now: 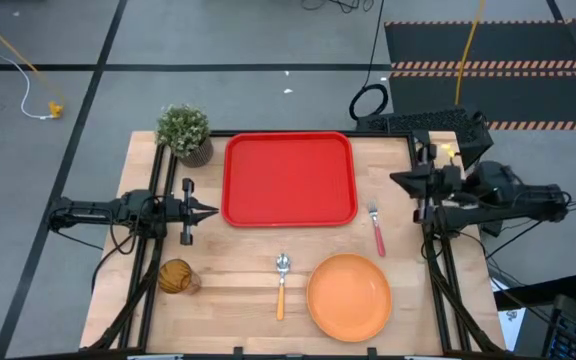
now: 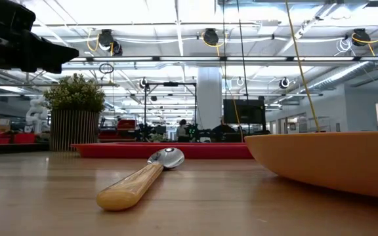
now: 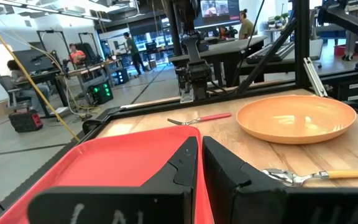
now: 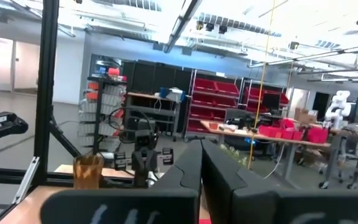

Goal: Pick and place plate/cup/fork/spoon on tray
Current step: Put the orange cup on the red tray

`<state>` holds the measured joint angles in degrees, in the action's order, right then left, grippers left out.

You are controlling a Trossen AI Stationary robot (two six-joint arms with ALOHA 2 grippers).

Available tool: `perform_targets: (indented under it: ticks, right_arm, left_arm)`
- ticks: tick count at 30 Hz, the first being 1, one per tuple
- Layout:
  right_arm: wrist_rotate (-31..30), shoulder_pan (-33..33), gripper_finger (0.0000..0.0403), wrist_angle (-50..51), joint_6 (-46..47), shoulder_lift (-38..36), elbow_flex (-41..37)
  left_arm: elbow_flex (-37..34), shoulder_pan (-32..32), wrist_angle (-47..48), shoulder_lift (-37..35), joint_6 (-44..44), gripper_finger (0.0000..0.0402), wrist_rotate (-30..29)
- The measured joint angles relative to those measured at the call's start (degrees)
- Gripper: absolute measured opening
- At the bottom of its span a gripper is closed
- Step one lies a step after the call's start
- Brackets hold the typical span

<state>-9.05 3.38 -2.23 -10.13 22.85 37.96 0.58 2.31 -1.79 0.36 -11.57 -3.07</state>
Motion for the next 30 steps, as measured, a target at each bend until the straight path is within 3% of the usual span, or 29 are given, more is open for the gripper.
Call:
perform_targets:
  ticks: [7, 21, 30]
  right_arm:
    - [0.1, 0.0, 0.0000, 5.7, -1.2, 7.0, 11.8]
    - [0.3, 0.0, 0.0000, 28.9, 2.4, 25.3, 37.8]
    - [3.5, 0.0, 0.0000, 33.5, 8.8, 32.9, 42.2]
  left_arm:
    - [0.0, 0.0, -1.2, 0.0, 0.0, 0.0028, -0.1]
    - [0.0, 0.0, -1.4, 0.0, 0.7, 0.0028, 0.0]
    - [0.0, 0.0, -1.6, 0.0, 15.1, 0.0028, -0.7]
